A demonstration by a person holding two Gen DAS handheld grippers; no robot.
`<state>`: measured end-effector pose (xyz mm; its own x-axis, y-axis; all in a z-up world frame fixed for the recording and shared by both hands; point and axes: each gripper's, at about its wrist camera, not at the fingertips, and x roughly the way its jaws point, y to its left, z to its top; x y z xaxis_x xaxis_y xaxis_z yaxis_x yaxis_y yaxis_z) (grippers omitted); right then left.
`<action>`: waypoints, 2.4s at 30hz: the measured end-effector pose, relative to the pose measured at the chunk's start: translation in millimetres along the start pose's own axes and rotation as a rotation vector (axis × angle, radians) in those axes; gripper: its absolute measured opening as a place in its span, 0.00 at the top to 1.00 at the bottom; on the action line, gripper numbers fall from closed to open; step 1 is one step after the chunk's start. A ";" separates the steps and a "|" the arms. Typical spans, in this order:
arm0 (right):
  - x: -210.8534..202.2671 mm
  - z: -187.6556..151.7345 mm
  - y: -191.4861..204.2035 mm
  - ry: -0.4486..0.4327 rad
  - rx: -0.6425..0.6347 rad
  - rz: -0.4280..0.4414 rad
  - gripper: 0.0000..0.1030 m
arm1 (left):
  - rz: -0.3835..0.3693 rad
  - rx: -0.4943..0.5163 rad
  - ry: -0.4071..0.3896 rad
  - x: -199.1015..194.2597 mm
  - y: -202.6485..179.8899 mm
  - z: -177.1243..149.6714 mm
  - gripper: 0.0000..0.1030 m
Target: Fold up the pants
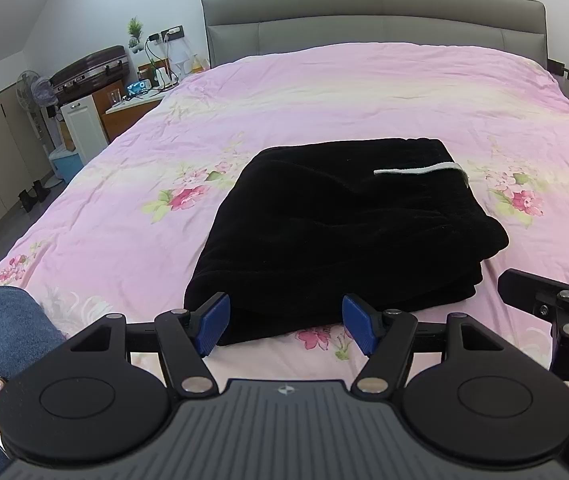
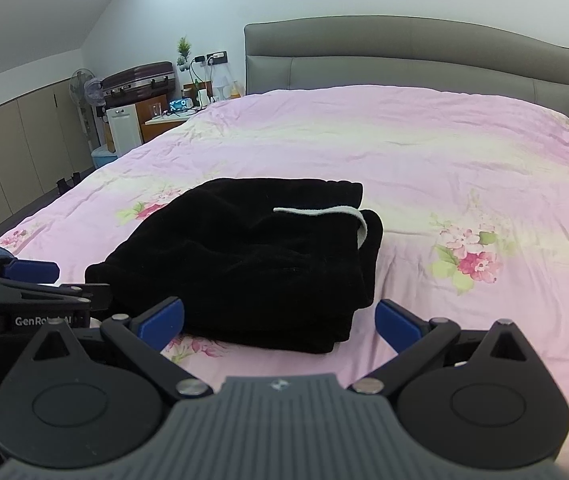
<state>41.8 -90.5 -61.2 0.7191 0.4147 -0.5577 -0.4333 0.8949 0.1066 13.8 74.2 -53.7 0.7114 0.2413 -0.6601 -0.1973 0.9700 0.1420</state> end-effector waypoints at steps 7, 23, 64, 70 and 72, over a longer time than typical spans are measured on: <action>0.0 -0.1 -0.3 0.001 0.001 0.001 0.05 | 0.001 0.002 -0.001 -0.6 -1.7 1.2 0.26; -1.0 -1.2 -0.2 -0.004 0.003 0.005 0.05 | 0.002 0.001 -0.003 -3.1 -2.5 0.5 0.25; -2.6 -1.2 -2.9 0.002 0.002 0.020 0.05 | 0.010 -0.002 -0.002 -7.7 -2.3 3.2 0.25; -2.9 -1.2 -2.7 0.001 0.004 0.020 0.05 | 0.020 -0.001 -0.002 -8.6 -2.3 2.3 0.25; -2.5 -1.1 -3.1 0.001 0.003 0.021 0.05 | 0.022 0.001 -0.003 -8.8 -2.5 1.6 0.25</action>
<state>40.8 -94.5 -61.0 0.7092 0.4329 -0.5564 -0.4465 0.8866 0.1207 9.1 69.7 -47.1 0.7092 0.2624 -0.6544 -0.2122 0.9646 0.1568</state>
